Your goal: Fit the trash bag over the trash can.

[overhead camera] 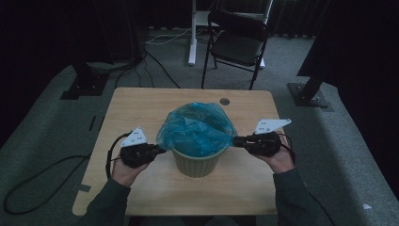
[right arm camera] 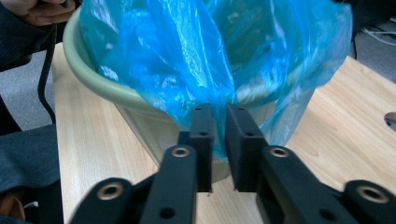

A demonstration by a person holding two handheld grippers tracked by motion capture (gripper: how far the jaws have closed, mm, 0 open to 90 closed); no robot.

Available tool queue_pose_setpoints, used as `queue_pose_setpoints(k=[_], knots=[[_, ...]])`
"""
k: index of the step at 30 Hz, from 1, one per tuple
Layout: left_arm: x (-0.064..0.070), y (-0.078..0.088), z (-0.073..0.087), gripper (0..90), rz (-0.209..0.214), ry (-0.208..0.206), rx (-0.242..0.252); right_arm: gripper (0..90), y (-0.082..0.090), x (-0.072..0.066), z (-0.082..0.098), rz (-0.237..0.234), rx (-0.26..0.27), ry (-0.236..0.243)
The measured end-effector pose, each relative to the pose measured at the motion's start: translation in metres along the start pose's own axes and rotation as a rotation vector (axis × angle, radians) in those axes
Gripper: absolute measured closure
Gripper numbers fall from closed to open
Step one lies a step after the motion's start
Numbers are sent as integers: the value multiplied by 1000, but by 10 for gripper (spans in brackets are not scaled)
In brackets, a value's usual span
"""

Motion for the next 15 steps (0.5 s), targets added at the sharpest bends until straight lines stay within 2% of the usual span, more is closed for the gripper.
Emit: queue_pose_setpoints(k=[8,15], knots=[[0,16,-4,659,-24,-8,28,700,7,-4,-18,-31,30,26],[-3,29,-12,587,-38,-12,71,670,-4,-2,-38,-14,26,35]])
Point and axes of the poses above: each handheld gripper's, and its own axes: y roughly backward along the jaws, z roughly out of its underside, x roughly to its right, the point moved 5 cm from there along -y, roughly forward along the jaws, and after that the axes turned 4 degrees about -x, right-handed, at the moved point
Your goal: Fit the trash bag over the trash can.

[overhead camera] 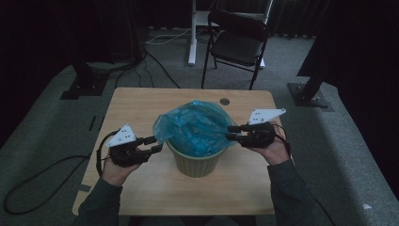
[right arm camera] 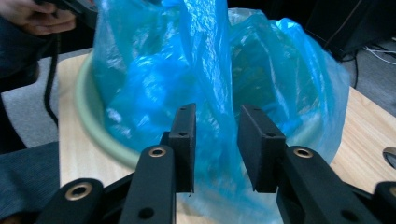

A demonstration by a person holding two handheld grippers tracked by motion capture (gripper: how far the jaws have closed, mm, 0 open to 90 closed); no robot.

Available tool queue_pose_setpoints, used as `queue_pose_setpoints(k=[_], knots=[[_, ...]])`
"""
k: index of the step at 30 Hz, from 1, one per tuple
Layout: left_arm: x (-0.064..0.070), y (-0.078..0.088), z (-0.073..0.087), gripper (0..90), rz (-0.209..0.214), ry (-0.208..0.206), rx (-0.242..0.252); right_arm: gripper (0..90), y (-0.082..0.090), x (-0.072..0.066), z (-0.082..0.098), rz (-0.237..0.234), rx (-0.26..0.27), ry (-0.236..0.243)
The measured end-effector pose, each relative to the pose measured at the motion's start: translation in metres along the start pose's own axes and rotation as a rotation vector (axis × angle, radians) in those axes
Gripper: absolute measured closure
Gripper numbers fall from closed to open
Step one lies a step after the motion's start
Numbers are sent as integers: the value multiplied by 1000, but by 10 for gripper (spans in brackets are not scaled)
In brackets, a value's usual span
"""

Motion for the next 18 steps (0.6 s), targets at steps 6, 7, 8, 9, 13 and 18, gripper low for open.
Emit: queue_pose_setpoints(k=[6,7,8,9,13,18], knots=[[1,2,-10,563,-10,-16,22,700,-10,3,-12,12,-3,4],[1,2,-11,558,-12,-16,27,737,-10,3,-13,8,-1,6],[1,3,-13,555,-15,-16,35,761,-10,2,-13,6,-3,7],[1,3,-13,555,-15,-16,35,761,-10,2,-13,6,-3,7],[0,5,-22,557,-22,-17,67,872,-9,-1,-13,4,-6,17],[-5,9,-26,548,-26,-9,80,897,-5,-1,-12,5,-4,25]])
Point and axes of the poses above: each handheld gripper's, and its own axes: y roughly backward along the jaws, z roughly out of its underside, x roughly to its right, the point moved 5 cm from there along -y, roughly forward along the jaws, and after that the axes turned 4 degrees about -x, right-handed, at the moved point
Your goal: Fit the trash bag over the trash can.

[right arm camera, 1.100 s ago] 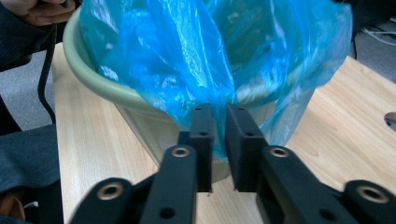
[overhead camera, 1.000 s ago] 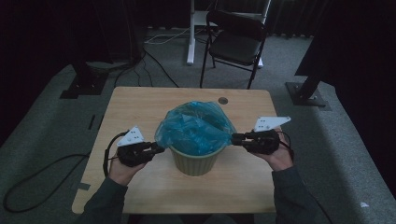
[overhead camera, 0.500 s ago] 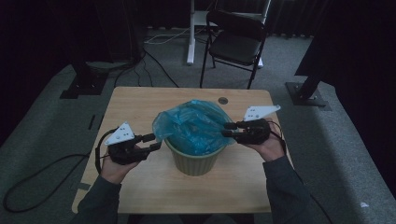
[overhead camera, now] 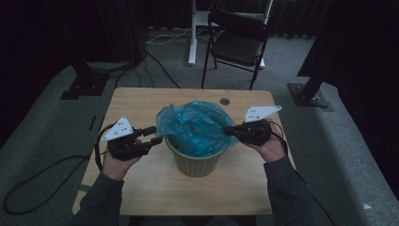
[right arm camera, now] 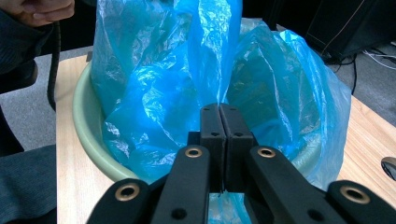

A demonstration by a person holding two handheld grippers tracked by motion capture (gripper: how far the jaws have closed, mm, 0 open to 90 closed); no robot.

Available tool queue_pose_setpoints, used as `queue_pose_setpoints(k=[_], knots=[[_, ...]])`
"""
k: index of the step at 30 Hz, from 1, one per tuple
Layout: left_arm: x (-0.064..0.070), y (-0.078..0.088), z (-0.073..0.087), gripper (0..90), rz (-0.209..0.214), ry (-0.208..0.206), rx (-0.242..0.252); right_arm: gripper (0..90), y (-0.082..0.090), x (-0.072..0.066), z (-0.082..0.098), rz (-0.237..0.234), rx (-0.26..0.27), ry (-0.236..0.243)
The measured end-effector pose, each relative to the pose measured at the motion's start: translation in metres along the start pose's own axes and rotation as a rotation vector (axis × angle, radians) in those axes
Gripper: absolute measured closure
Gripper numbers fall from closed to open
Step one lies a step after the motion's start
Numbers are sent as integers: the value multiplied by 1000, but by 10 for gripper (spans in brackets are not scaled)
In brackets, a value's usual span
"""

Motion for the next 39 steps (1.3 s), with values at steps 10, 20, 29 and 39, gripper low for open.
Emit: queue_pose_setpoints(k=[10,20,29,39], knots=[[-7,8,0,444,46,41,44,900,-1,-1,1,-5,-8,7],[-14,-12,1,614,80,99,-18,900,-2,-6,3,-14,-12,13],[9,-14,11,892,91,19,-50,900,7,-14,18,-37,-12,12],[21,-16,33,895,114,-14,-93,900,6,-26,38,-94,-12,15]])
Point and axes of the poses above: each handheld gripper's, and its own axes: y roughly backward along the jaws, z roughly out of its underside, x roughly to its right, the point moved 5 cm from there along -y, roughly forward along the jaws, and after that the axes turned 4 degrees about -x, right-handed, at the moved point
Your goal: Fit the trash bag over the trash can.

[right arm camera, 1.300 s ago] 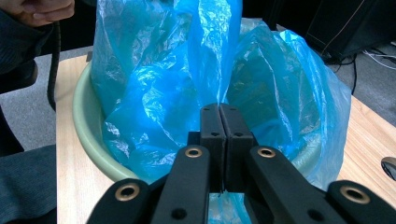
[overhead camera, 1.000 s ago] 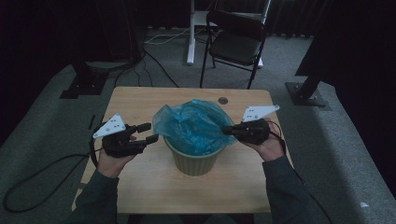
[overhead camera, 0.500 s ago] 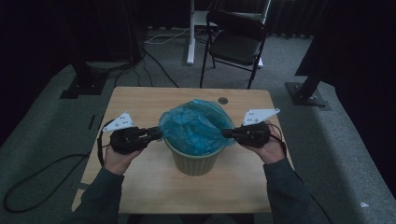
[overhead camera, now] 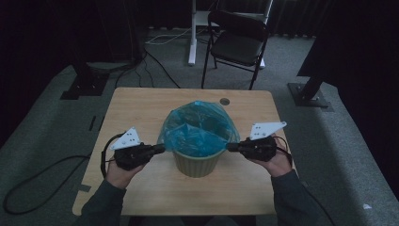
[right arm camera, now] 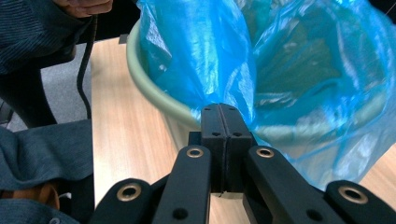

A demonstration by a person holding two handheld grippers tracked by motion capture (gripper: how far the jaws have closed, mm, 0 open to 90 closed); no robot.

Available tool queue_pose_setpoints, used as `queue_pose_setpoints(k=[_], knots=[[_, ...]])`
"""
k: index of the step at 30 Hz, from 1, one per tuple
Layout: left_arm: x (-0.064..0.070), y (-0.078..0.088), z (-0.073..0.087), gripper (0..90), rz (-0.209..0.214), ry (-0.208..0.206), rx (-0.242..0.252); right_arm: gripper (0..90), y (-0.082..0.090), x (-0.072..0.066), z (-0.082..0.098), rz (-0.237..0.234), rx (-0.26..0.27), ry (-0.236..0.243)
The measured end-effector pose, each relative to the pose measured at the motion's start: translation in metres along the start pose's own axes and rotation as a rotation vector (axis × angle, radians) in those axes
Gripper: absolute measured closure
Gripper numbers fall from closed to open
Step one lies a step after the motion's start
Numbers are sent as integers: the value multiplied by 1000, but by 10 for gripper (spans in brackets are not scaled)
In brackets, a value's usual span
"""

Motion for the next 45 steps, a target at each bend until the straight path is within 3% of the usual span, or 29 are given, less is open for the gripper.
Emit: queue_pose_setpoints(k=[9,13,16,30,35,38,40,42,45], knots=[[-2,-14,14,898,6,6,-48,900,-5,3,13,-28,-6,-33],[-3,-20,19,898,7,8,-65,900,-9,3,19,-30,-36,-40],[-3,-23,20,899,-9,-3,-85,900,-15,5,24,-15,-70,-44],[3,-32,23,899,-3,-34,-117,900,-23,8,28,-14,-100,-51],[11,-33,22,898,25,-55,-117,900,-32,7,34,3,-181,-34],[11,-36,24,898,-3,-75,-158,900,-34,6,33,8,-198,-24],[9,-38,28,899,-24,-78,-187,900,-33,3,29,-14,-172,-24],[5,-41,33,899,-32,-65,-203,900,-31,0,26,-21,-158,-15],[1,-41,35,899,-30,-48,-200,900,-30,3,27,-7,-183,-10]])
Point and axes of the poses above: each handheld gripper's, and its own axes: y roughly backward along the jaws, z roughly out of its underside, x roughly to its right, the point moved 5 cm from there along -y, roughly forward along the jaws, and after that the axes turned 4 degrees about -x, right-handed, at the moved point
